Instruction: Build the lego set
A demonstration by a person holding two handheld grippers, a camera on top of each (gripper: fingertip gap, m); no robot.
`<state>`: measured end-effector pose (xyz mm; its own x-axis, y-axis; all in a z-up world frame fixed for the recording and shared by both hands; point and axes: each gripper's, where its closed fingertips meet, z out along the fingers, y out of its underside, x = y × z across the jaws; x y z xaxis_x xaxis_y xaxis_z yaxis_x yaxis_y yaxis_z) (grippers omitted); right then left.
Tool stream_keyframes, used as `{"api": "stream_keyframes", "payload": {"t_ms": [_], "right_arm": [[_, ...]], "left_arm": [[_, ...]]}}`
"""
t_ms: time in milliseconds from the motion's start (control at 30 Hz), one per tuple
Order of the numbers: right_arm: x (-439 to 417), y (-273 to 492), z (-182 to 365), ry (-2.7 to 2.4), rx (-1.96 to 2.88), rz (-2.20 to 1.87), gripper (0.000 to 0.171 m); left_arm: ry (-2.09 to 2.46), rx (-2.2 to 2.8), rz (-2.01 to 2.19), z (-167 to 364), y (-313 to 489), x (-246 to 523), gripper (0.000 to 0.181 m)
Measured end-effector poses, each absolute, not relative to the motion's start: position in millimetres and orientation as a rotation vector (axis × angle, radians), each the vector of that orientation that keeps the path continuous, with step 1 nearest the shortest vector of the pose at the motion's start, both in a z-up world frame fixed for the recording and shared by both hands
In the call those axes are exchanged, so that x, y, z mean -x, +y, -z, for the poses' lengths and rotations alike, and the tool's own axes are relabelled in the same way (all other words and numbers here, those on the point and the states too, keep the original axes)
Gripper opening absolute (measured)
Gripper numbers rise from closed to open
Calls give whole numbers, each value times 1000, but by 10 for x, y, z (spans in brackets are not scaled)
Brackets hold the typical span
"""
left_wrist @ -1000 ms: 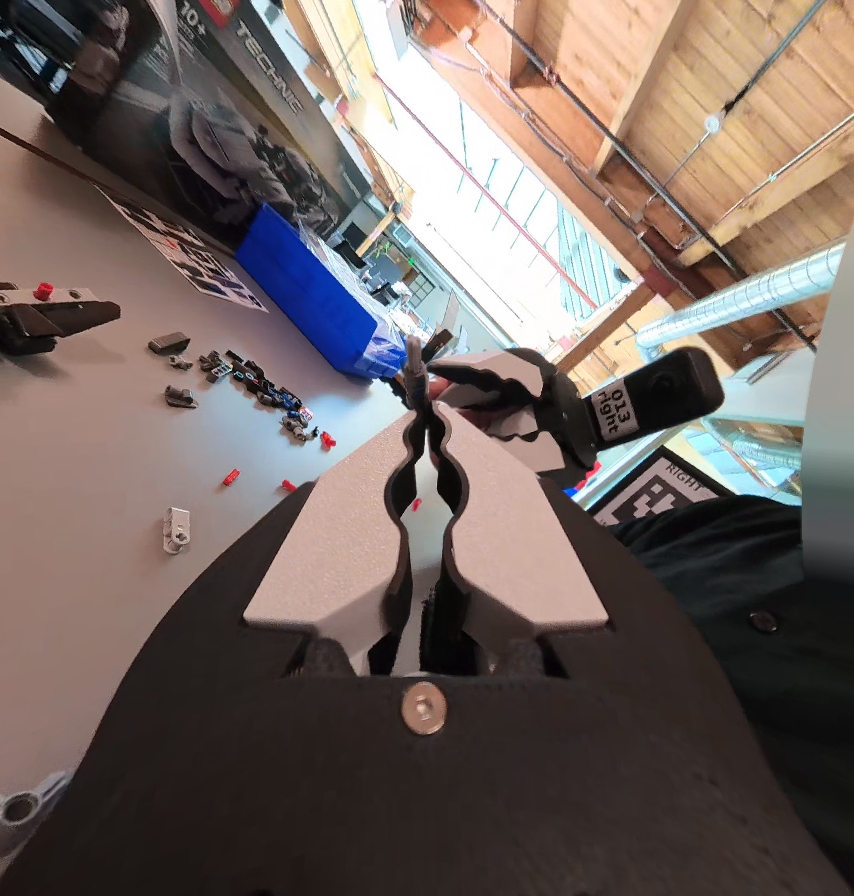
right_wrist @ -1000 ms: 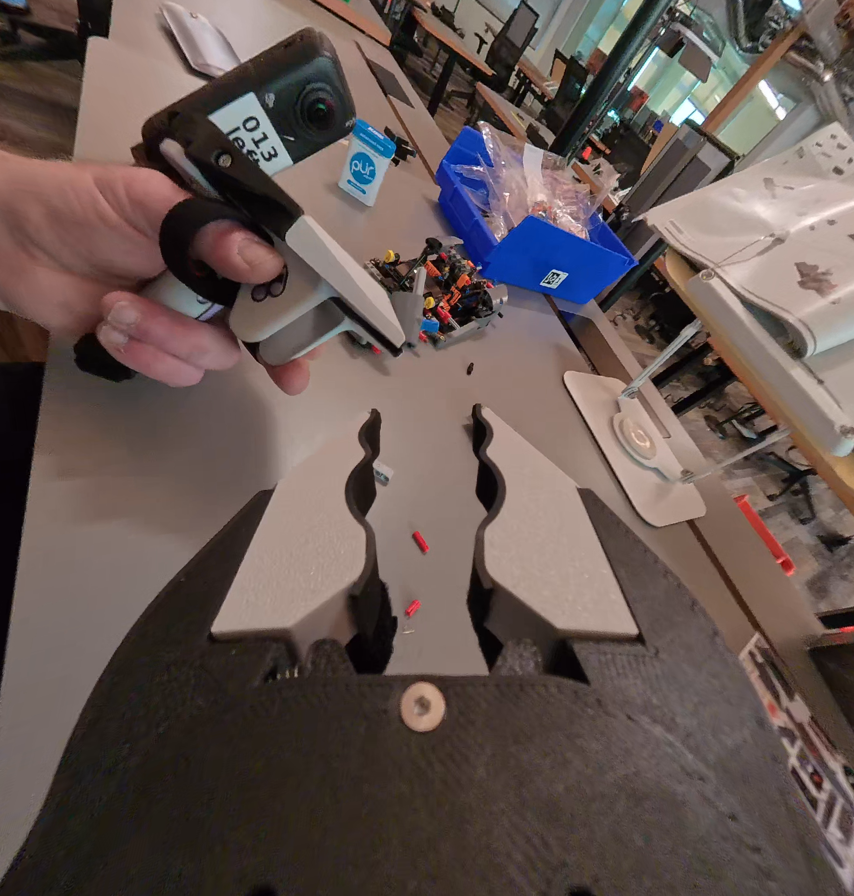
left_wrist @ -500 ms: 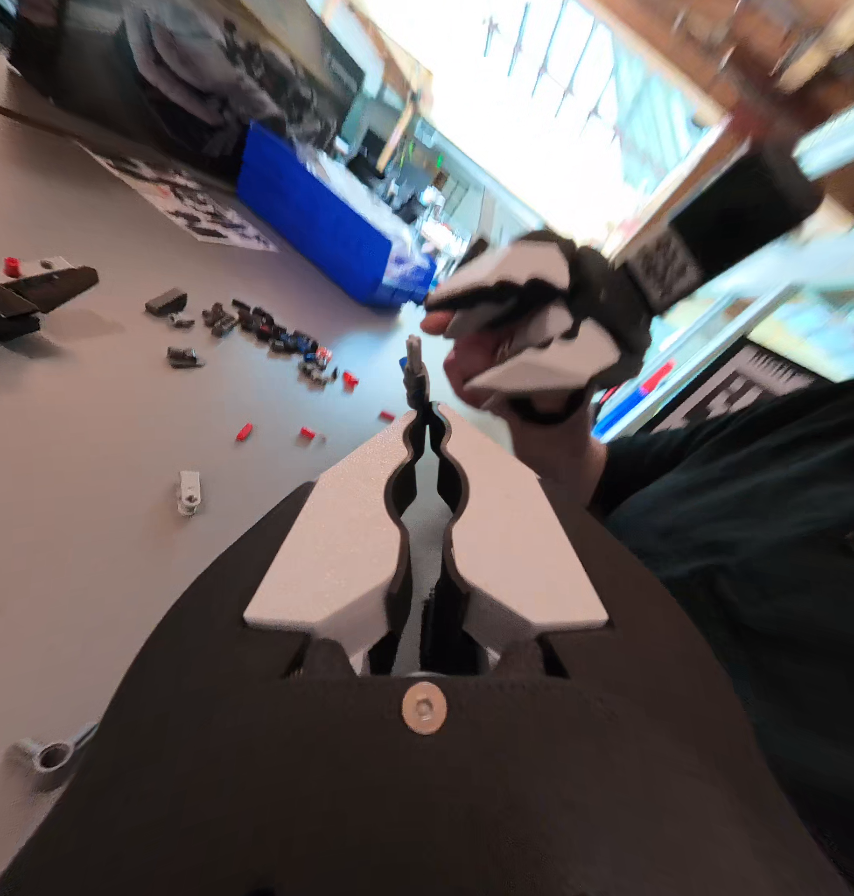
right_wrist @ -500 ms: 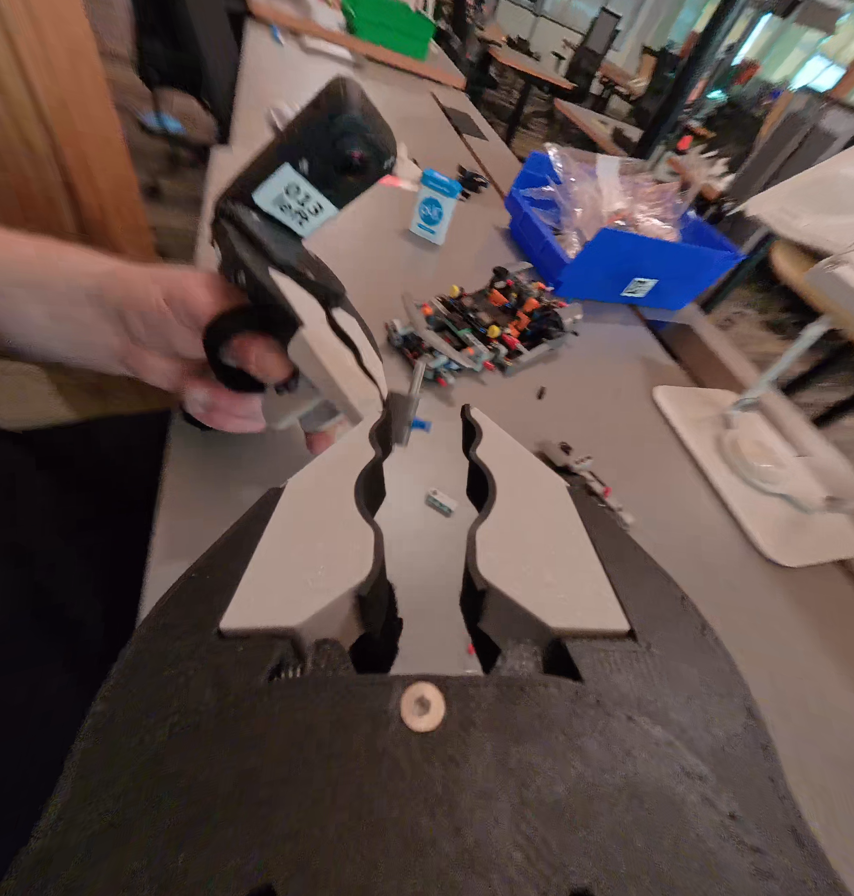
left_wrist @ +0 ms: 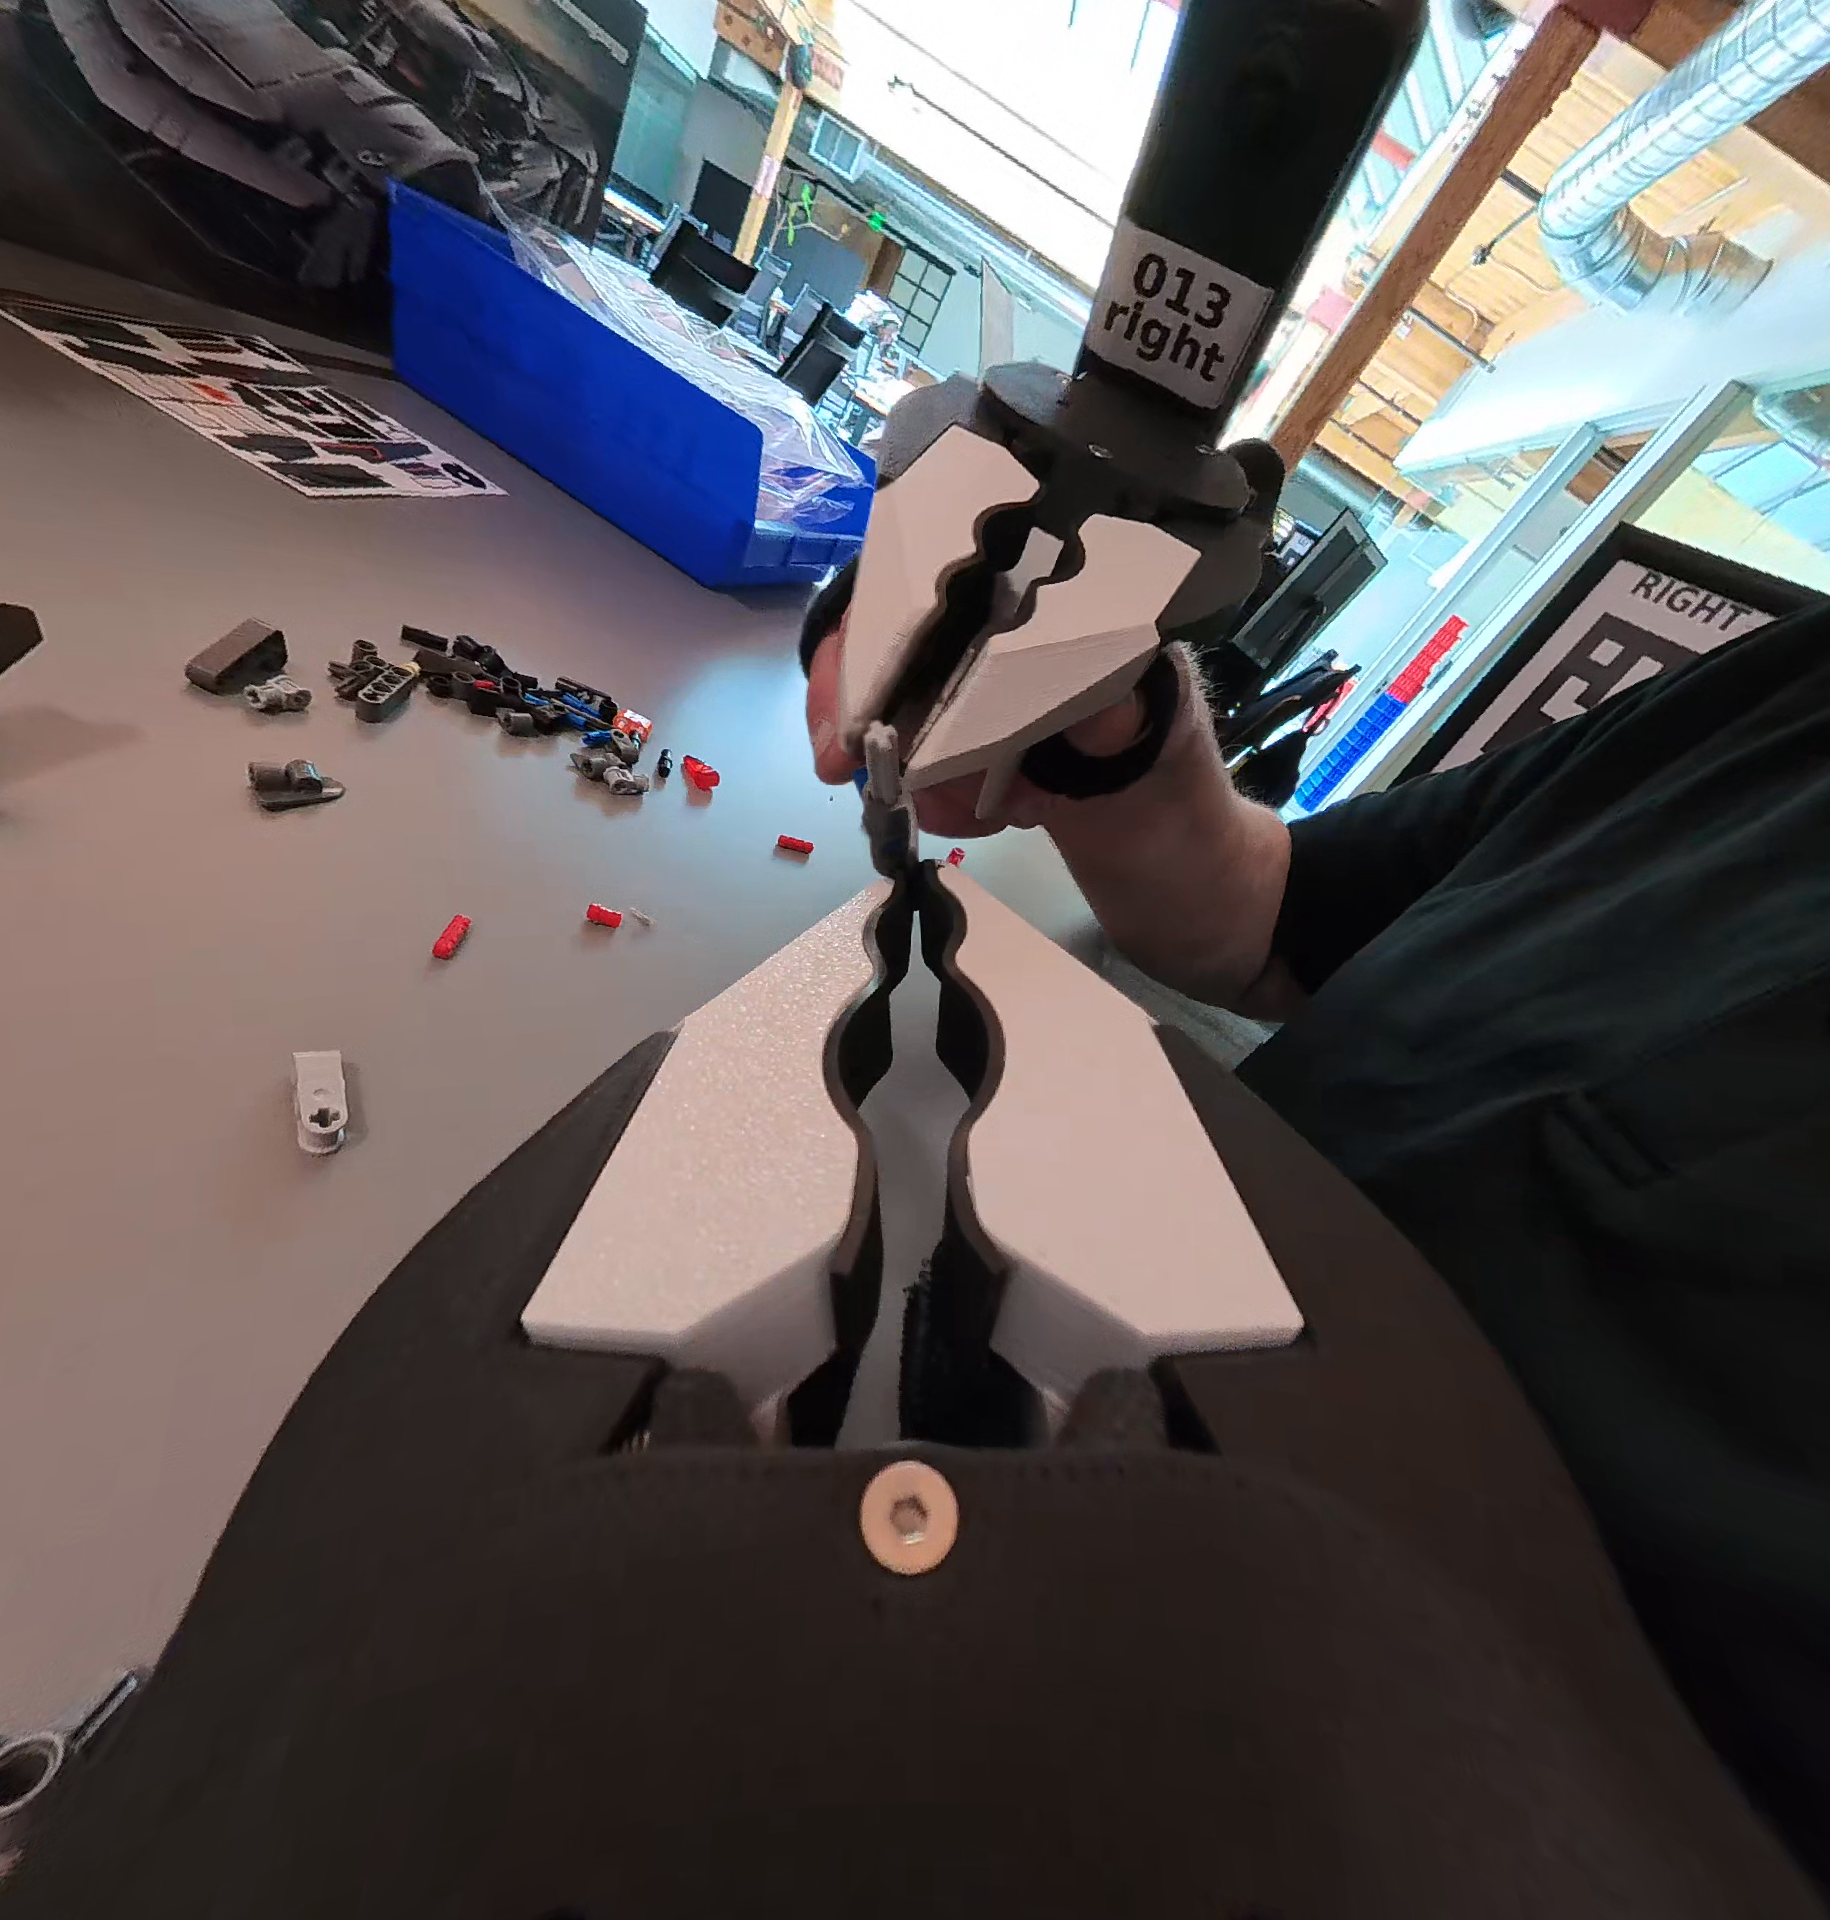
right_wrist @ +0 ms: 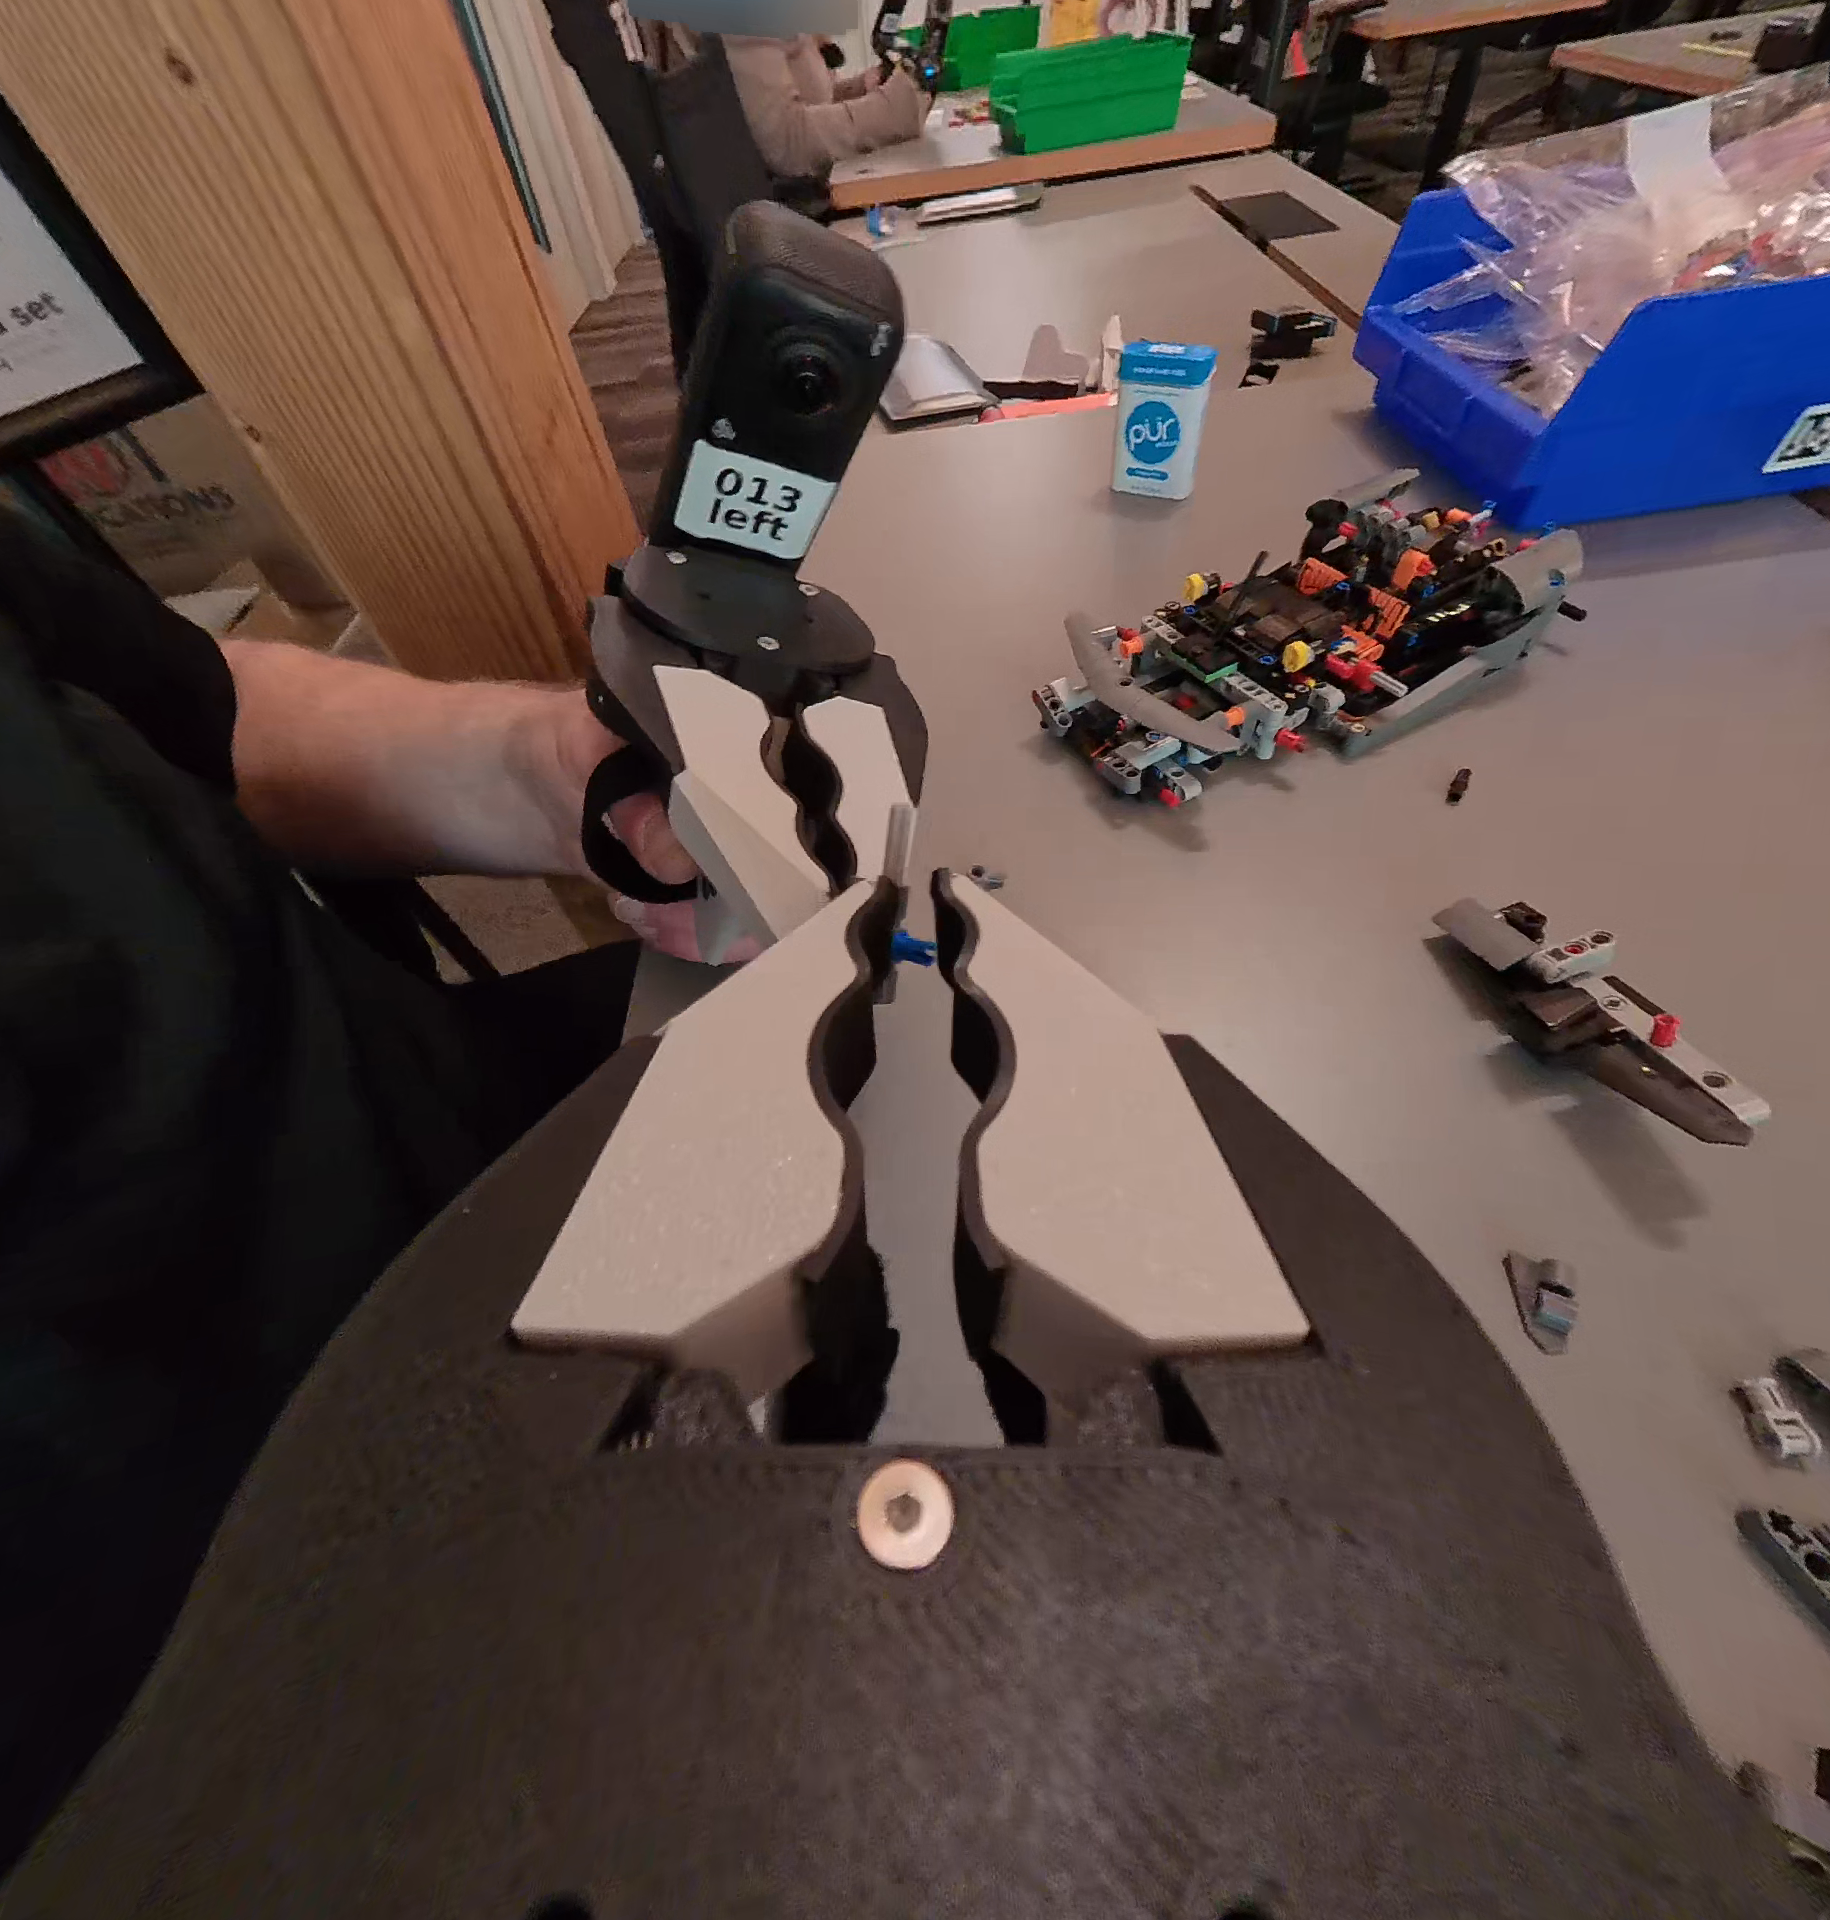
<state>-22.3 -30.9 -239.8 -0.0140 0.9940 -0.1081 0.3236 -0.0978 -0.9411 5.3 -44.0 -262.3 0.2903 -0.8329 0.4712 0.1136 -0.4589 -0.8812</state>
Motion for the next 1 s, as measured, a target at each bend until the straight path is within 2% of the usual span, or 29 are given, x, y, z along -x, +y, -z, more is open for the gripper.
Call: {"api": "stream_keyframes", "payload": {"t_ms": [100,267,500,1000], "right_arm": [[217,-275,2372,-1390,1514,-1171,13],[219,-298,2345,-1375,1499,-1266,13],[229,-302,2384,-1375,1493,-1300,1],[53,-123,2237,-1289,1473,-1250,13]], "left_arm": [[655,1634,1321,2581,-416,-52,0],[609,1616,1342,2538,-389,-43,0],[563,1607,1391,2556,-381,-40,0],[428,1588,1418,2526,-334,162,0]]}}
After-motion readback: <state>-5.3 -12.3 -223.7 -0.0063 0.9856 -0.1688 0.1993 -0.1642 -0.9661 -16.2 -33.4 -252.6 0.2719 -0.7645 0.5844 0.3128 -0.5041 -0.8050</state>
